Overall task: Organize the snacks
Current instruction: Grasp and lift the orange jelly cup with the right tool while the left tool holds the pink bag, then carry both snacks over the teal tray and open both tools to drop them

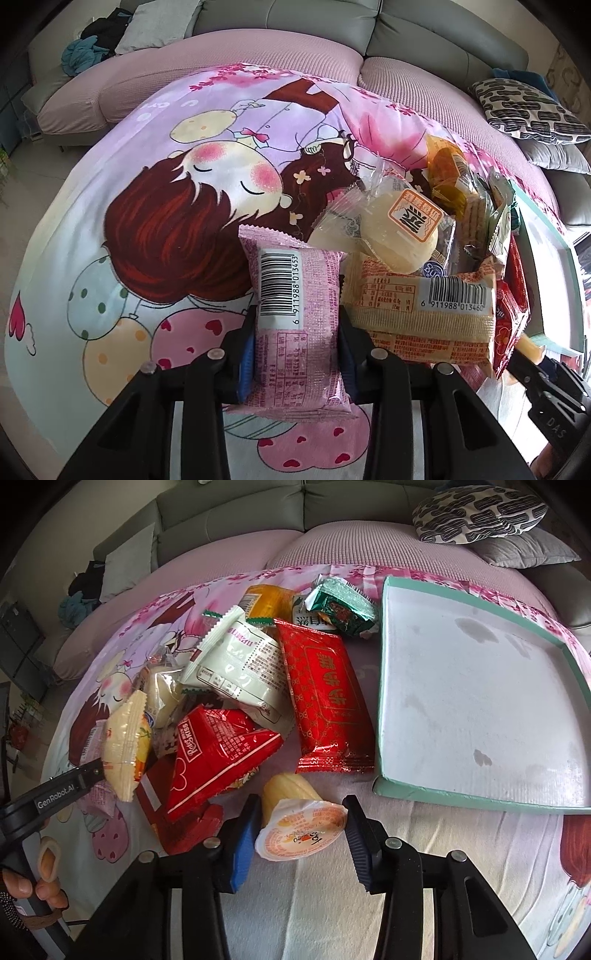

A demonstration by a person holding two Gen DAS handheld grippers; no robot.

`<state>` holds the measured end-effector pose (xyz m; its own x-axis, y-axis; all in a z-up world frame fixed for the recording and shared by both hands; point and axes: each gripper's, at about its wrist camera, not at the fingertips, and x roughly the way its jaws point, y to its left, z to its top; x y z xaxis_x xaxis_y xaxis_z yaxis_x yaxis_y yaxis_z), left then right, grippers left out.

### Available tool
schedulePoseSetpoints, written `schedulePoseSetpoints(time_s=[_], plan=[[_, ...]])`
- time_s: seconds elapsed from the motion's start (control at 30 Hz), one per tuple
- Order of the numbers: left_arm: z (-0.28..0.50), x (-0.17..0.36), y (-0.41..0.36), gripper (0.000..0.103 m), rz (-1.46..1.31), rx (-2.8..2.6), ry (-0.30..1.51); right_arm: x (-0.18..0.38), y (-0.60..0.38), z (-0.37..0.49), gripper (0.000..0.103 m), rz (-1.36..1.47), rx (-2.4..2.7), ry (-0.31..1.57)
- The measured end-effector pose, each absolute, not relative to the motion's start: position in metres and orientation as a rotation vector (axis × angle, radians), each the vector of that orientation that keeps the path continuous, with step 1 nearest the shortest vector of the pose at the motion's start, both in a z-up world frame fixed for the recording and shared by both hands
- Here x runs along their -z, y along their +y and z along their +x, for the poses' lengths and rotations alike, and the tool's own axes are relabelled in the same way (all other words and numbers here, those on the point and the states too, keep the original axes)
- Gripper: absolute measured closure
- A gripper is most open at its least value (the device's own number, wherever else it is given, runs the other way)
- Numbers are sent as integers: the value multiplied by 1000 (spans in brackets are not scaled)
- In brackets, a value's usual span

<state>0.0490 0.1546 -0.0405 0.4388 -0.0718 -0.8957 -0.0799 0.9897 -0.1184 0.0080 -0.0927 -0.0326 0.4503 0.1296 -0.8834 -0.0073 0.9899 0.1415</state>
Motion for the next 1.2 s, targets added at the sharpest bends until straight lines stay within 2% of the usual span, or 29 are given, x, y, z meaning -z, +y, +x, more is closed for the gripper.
schedulePoseSetpoints(time_s=[0.5, 0.9, 1.2], plan=[[39, -20, 144, 65, -121, -14, 1003, -22, -114, 3, 56, 171, -79, 986], [62, -60, 11, 64, -11, 276, 960, -44, -203, 22, 56, 273, 163, 924], [96, -41, -93, 64, 62, 409, 1008, -40, -279, 36, 56, 348, 308, 907]])
